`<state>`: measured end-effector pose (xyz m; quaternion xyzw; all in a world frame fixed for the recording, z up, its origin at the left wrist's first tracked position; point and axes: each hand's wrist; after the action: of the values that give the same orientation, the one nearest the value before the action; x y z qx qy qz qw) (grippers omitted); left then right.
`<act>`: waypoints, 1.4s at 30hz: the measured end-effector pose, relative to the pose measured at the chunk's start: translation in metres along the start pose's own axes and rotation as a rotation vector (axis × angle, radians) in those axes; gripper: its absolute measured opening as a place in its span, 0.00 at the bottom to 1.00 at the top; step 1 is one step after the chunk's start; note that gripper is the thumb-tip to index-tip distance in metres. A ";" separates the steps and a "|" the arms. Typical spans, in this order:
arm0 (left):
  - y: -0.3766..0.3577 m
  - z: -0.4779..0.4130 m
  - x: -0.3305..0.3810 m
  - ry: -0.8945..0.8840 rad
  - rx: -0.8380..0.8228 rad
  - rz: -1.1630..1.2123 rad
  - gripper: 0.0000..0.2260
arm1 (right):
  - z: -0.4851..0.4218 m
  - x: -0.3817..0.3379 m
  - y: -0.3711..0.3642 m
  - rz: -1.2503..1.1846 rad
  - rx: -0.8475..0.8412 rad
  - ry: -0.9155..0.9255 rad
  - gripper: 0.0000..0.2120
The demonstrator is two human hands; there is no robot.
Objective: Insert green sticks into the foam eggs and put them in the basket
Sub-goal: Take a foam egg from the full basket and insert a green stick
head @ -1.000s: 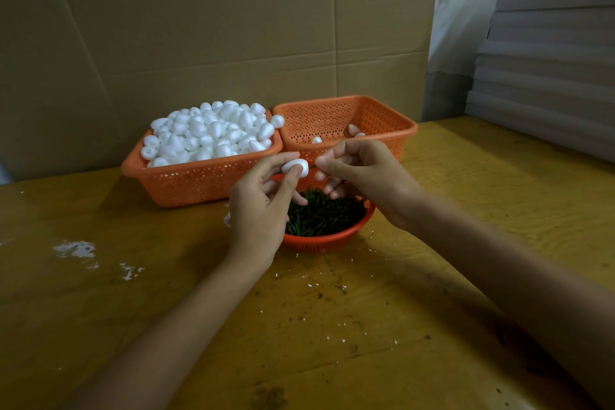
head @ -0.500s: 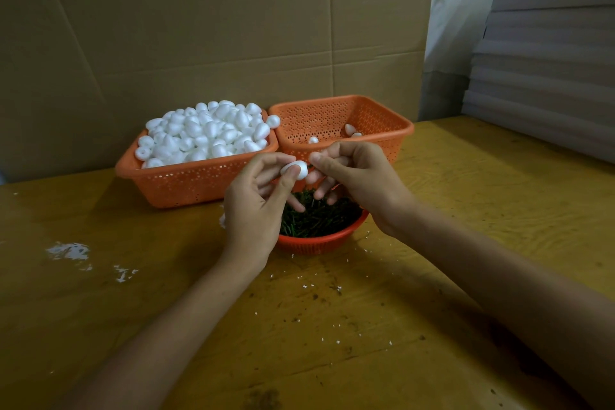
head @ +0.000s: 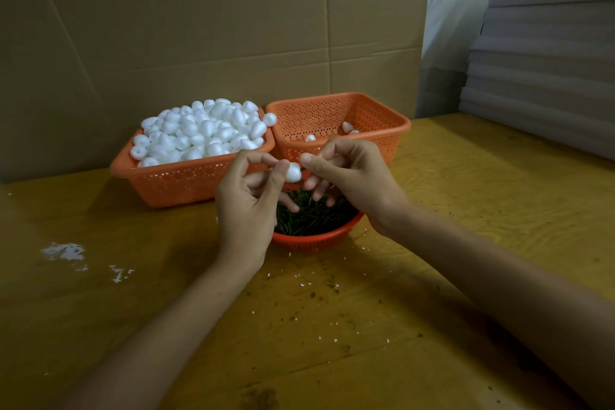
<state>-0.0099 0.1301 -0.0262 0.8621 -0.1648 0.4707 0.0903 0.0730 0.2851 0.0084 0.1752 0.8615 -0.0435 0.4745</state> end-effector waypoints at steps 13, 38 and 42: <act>0.001 0.000 0.003 0.043 0.008 0.016 0.06 | 0.002 0.002 -0.004 0.052 -0.028 0.023 0.09; 0.005 -0.005 0.012 0.119 -0.112 0.049 0.08 | 0.002 0.004 -0.005 0.026 0.071 0.002 0.12; 0.005 -0.006 0.010 0.114 -0.117 0.045 0.08 | 0.002 0.005 -0.005 0.047 0.066 0.022 0.12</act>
<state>-0.0114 0.1251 -0.0143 0.8232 -0.2060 0.5104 0.1389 0.0703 0.2817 0.0024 0.2115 0.8604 -0.0587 0.4599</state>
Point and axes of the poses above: each hand's wrist, its own z-axis away from the middle knuckle, its own y-axis out of the back of the hand, x = y × z, and after that the axes turned 9 degrees about y, right-handed
